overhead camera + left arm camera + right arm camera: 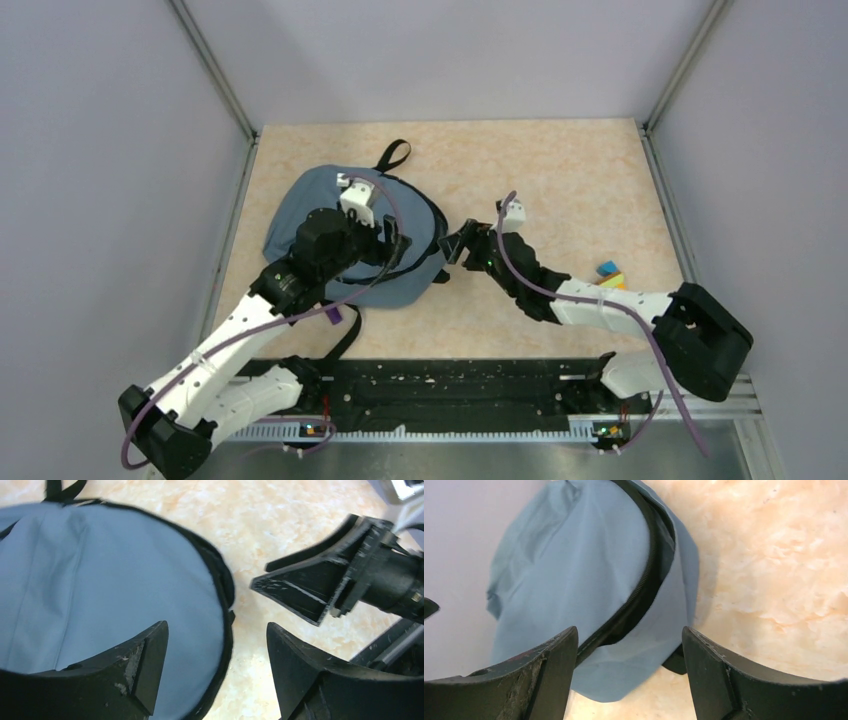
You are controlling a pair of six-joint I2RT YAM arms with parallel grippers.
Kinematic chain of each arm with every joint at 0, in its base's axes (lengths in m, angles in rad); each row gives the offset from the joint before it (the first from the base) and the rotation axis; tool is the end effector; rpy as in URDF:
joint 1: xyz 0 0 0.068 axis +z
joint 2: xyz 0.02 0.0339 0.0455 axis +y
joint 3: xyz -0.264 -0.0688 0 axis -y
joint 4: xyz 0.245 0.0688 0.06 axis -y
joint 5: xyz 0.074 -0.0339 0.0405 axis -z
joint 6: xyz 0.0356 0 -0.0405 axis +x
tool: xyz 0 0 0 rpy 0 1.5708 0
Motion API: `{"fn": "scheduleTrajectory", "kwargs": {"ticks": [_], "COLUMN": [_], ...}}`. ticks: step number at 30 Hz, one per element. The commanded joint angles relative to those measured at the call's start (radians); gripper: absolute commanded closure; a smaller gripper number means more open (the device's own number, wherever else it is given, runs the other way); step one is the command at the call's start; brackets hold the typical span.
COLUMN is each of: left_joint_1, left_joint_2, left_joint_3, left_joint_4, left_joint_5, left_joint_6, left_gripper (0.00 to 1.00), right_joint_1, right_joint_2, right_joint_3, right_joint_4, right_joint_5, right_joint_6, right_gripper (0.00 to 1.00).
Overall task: Pack the student bag
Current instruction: Place the book in the student bag.
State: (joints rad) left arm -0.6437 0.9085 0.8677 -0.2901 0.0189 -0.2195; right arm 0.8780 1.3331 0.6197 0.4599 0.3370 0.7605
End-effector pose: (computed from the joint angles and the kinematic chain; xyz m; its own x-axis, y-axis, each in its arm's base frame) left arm 0.1664 -0.1257 0.3360 -0.3874 0.0185 -0.9217 0.5430 0.8125 -0.2119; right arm 0.1921 0.2129 0.2281 -0.4757 0.4454 -0.7585 -0.2676 0.7482 0.6072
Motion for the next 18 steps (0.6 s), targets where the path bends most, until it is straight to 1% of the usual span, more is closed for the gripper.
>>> {"fn": "scheduleTrajectory", "kwargs": {"ticks": [1, 3, 5, 8, 13, 16, 18], "left_joint_1": [0.1, 0.154, 0.181, 0.192, 0.2, 0.206, 0.21], "left_joint_2": [-0.011, -0.032, -0.055, -0.087, -0.123, -0.162, -0.177], "left_joint_3": [-0.003, -0.032, -0.057, -0.081, -0.1, -0.12, -0.128], "left_joint_4": [-0.035, -0.032, -0.036, -0.054, -0.13, -0.136, -0.135], "left_joint_5": [-0.044, -0.025, -0.029, -0.06, -0.164, -0.19, -0.196], "left_joint_6": [-0.175, -0.216, -0.236, -0.247, -0.248, -0.247, -0.25], "left_gripper": [0.23, 0.23, 0.23, 0.23, 0.23, 0.23, 0.23], "right_joint_1": [-0.032, -0.048, -0.063, -0.076, -0.101, -0.113, -0.118], "right_joint_2": [0.031, 0.08, 0.117, 0.166, 0.253, 0.307, 0.339], "right_joint_3": [0.017, 0.038, 0.05, 0.063, 0.131, 0.181, 0.202], "right_joint_4": [-0.045, -0.036, -0.015, 0.026, 0.05, 0.043, 0.071], "right_joint_5": [-0.055, -0.101, -0.14, -0.162, -0.197, -0.231, -0.268], "right_joint_6": [-0.041, -0.022, -0.001, 0.002, -0.008, -0.019, -0.042], "right_gripper": [0.26, 0.26, 0.26, 0.27, 0.29, 0.29, 0.29]}}
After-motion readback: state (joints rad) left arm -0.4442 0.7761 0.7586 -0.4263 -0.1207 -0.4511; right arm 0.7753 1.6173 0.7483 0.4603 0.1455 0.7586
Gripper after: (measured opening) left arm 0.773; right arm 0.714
